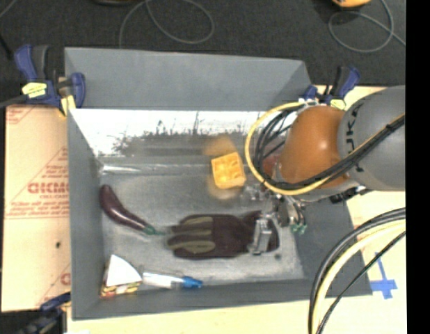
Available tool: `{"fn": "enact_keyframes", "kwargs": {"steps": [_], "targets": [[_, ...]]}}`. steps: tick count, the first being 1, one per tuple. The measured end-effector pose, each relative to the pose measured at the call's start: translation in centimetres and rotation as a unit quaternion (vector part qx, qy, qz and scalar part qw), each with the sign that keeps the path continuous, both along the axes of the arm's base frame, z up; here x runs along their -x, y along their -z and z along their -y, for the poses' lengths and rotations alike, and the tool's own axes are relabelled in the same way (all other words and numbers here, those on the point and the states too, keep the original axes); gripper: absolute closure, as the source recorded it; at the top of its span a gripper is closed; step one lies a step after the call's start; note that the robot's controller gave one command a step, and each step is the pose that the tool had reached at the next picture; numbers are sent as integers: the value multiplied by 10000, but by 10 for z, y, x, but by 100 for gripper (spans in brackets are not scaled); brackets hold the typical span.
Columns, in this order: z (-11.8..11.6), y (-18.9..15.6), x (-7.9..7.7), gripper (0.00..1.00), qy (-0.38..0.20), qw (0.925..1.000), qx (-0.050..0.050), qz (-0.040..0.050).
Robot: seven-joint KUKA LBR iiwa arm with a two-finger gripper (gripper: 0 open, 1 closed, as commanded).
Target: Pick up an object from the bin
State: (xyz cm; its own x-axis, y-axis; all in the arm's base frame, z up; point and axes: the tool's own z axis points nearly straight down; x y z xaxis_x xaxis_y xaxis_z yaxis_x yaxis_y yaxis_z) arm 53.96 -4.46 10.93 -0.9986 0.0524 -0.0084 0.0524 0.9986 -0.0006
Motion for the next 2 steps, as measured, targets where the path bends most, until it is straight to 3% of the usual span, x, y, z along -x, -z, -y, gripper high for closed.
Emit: {"fn": "enact_keyframes", "kwargs": {"steps": [1,2], "targets": [[-3,21,2,0,393,9992,6,-45],[8,38,1,100,740,9973,-17,-15]]}}
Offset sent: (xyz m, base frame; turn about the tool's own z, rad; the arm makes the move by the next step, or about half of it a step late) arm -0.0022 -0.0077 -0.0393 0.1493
